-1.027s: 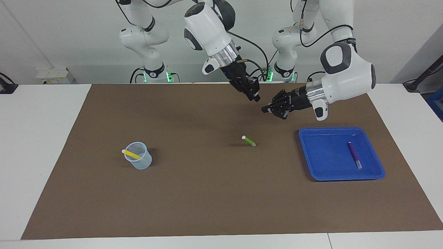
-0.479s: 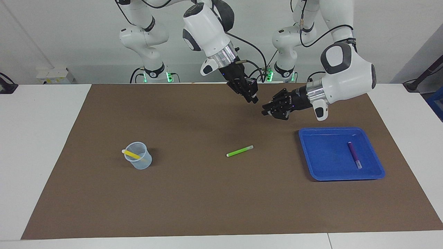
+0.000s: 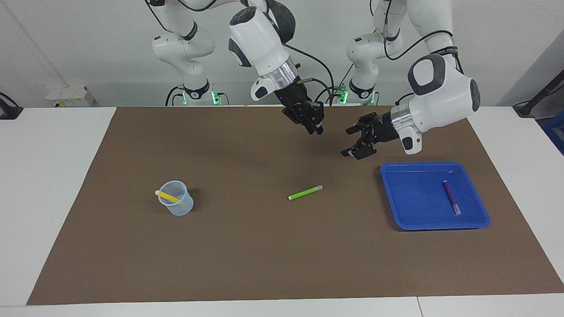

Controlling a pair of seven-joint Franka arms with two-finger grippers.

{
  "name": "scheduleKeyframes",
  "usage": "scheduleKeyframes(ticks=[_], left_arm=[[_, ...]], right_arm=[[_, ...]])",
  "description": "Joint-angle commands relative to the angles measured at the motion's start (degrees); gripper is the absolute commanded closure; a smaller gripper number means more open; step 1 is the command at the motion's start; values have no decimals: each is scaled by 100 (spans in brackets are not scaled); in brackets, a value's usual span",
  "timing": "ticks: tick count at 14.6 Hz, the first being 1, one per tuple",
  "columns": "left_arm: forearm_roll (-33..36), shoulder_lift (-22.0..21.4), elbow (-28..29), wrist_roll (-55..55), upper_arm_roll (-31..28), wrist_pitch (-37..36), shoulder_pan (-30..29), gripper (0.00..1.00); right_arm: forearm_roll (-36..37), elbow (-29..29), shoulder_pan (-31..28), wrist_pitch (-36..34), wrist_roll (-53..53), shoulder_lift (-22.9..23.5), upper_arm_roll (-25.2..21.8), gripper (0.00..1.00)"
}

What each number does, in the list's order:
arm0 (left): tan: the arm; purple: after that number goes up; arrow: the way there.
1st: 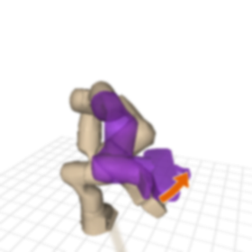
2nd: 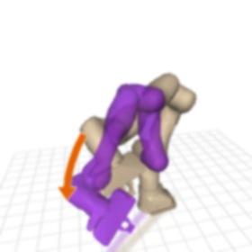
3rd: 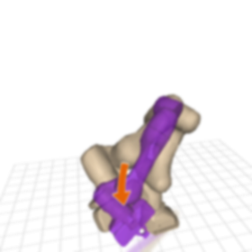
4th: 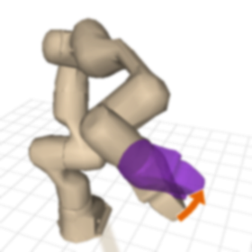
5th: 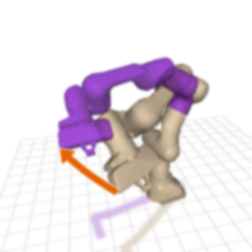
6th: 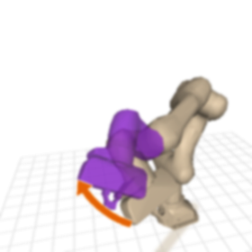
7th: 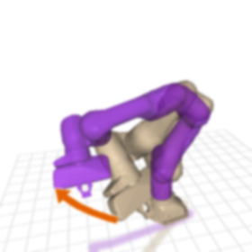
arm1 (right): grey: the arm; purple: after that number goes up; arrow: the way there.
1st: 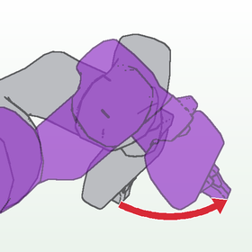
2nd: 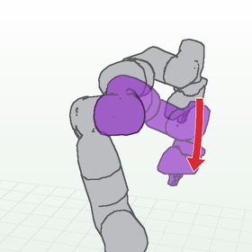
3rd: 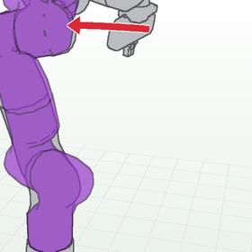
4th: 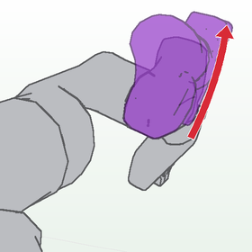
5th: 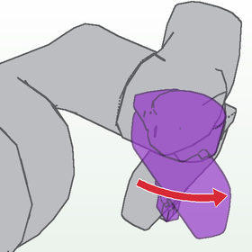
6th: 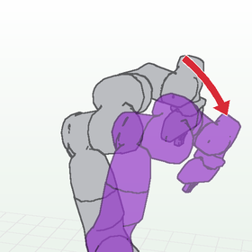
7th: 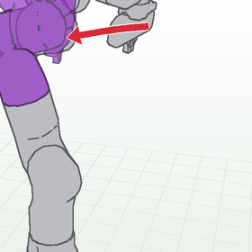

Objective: Right arm passes pens to left for tray arrangement

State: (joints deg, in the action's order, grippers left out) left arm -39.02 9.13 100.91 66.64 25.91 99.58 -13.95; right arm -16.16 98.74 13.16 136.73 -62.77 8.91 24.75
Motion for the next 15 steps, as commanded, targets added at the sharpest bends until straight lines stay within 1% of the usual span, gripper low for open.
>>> scheduleKeyframes(ticks=[1, 3, 6, 9, 11, 12, 13, 15], left_arm=[[113, -192, 192, -353, -51, 9, -46, 1], [603, -210, 114, -652, -59, 17, -55, 0], [1333, -271, 78, -705, -33, 79, 41, 0], [1423, -306, 148, -1082, -42, 96, -2, 1], [1423, -490, 472, -1101, -33, 184, 41, 6], [1423, -517, 508, -988, -24, 167, 76, 11], [1423, -578, 604, -882, -33, 184, 233, 12], [1423, -614, 693, -269, -33, 298, 410, 10]], right_arm=[[122, -153, -182, -409, 632, 41, 38, 69], [131, -153, -244, -524, 914, 23, 38, 69], [139, -153, -262, -577, 1301, 15, 38, 69], [341, -153, -367, -866, 1871, 6, 30, 69], [368, -153, -393, -937, 2276, -3, 21, 69], [368, -153, -463, -955, 2469, -3, 21, 69], [377, -153, -516, -1059, 2741, -20, 21, 69], [447, -145, -604, -1349, 3530, -73, 21, 69]])
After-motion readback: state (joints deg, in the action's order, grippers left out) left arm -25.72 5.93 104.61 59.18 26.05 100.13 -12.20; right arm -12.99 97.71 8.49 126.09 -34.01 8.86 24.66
